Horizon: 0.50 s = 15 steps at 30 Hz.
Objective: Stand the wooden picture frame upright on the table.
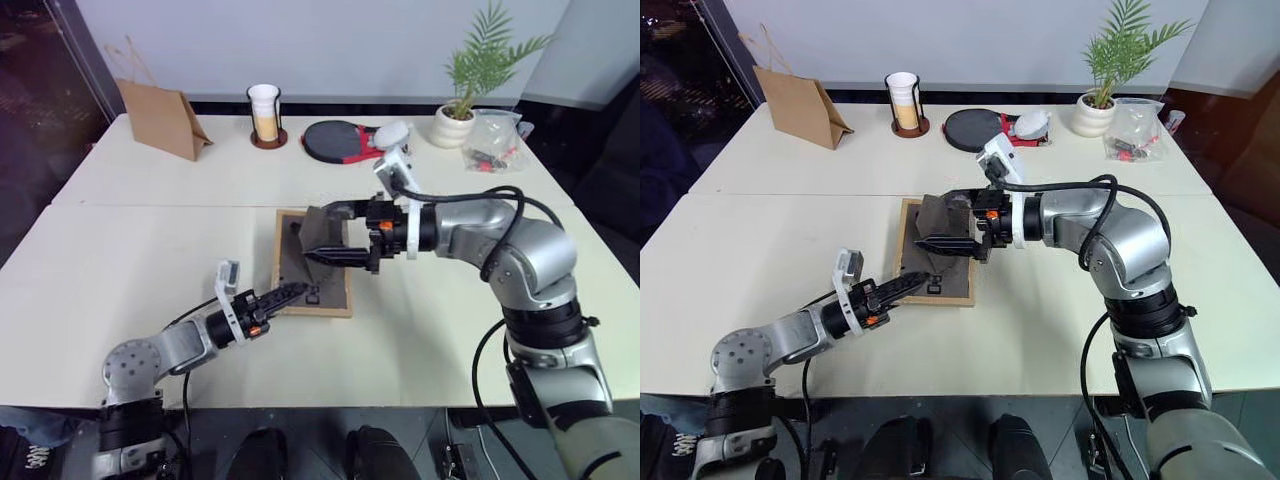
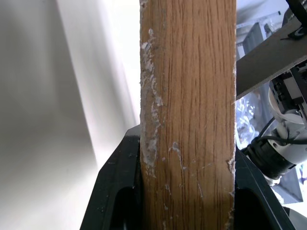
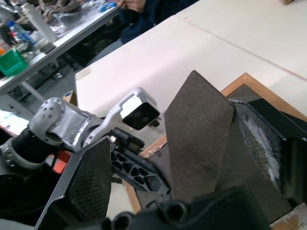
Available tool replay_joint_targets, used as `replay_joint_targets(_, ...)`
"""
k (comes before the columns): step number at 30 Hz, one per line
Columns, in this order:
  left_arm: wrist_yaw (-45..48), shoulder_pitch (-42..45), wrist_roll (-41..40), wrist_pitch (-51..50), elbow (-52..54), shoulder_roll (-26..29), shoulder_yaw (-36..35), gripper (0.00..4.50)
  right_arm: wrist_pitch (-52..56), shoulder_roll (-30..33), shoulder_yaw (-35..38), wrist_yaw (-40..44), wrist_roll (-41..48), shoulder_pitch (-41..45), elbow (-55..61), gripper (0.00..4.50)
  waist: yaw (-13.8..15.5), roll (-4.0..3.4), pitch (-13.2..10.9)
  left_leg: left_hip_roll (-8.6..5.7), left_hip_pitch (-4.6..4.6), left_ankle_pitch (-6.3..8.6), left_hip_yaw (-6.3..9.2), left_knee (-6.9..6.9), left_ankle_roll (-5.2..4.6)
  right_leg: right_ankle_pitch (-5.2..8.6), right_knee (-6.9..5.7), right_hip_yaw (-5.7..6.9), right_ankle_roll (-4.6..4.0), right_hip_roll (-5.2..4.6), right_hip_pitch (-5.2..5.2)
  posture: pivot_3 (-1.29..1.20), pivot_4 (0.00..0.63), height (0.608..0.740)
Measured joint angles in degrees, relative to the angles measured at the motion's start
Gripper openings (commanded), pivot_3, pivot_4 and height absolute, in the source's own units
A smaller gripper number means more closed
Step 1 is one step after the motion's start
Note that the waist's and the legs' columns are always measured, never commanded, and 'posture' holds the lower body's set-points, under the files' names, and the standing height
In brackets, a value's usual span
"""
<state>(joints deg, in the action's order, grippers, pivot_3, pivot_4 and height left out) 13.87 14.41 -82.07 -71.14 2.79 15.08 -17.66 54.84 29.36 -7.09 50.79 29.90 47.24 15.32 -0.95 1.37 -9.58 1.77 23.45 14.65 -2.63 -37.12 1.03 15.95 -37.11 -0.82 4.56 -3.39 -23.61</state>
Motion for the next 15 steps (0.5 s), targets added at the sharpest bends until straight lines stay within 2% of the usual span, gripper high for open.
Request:
replay_joint_targets(1, -0.3, 0.0, 0.0, 0.3, 0.0, 0.0, 0.0, 1.07, -0.8, 0.3, -0.2, -0.2, -0.6, 0.0, -0.2, 4.44, 0.0, 0.0, 0.0, 0.0, 0.0, 0.0, 0.0, 0.01, 0.0, 0.0, 0.0, 0.0, 0.0, 0.0, -0.01, 0.0, 0.15, 0.74)
replay_joint_targets(4, -1.5, 0.0, -2.1, 0.4, 0.1, 0.5, 0.1, 1.07, -13.6, 7.0, -4.5, -0.2, -10.5, -0.2, -4.3, 4.44, 0.4, 0.01, 0.0, -0.06, 0.03, 0.0, -0.01, -0.01, 0.0, 0.01, 0.07, 0.01, -0.01, -0.03, 0.01, 0.0, 0.15, 0.74)
replay_joint_targets(7, -2.6, -0.2, -4.7, 0.4, 0.9, 1.8, 0.1, 1.07, -31.7, 15.2, -7.4, 0.1, -22.4, -2.3, -10.7, 4.44, 0.4, 0.02, 0.0, -0.11, 0.04, 0.07, -0.11, -0.03, -0.12, 0.01, 0.2, -0.02, -0.01, -0.07, 0.07, 0.0, 0.15, 0.74)
replay_joint_targets(10, -2.5, -0.9, -5.8, 0.4, 1.4, 3.4, 0.2, 1.07, -45.4, 18.5, -7.3, 0.3, -28.0, -4.6, -15.8, 4.44, -0.1, 0.01, 0.0, -0.08, 0.03, 0.1, -0.22, -0.02, -0.18, -0.08, 0.22, -0.1, 0.17, -0.01, 0.04, 0.0, 0.15, 0.74)
replay_joint_targets(13, 0.3, -2.8, -5.9, 0.3, 1.2, 5.3, 0.4, 1.07, -67.0, 20.6, -8.6, -7.3, -39.3, -4.7, -23.1, 4.44, -0.3, -0.04, -0.1, 0.02, -0.03, 0.08, -0.28, -0.02, -0.14, -0.07, 0.19, -0.14, 0.18, 0.22, 0.01, 0.0, 0.15, 0.74)
replay_joint_targets(15, 3.0, -3.9, -5.3, 0.3, -0.2, 6.4, 0.6, 1.07, -81.8, 20.0, -10.1, -17.7, -49.2, -3.3, -29.9, 4.44, -0.4, -0.05, -0.1, 0.01, -0.05, 0.01, -0.34, -0.02, -0.02, -0.05, 0.14, -0.21, 0.15, 0.48, -0.04, 0.0, 0.15, 0.74)
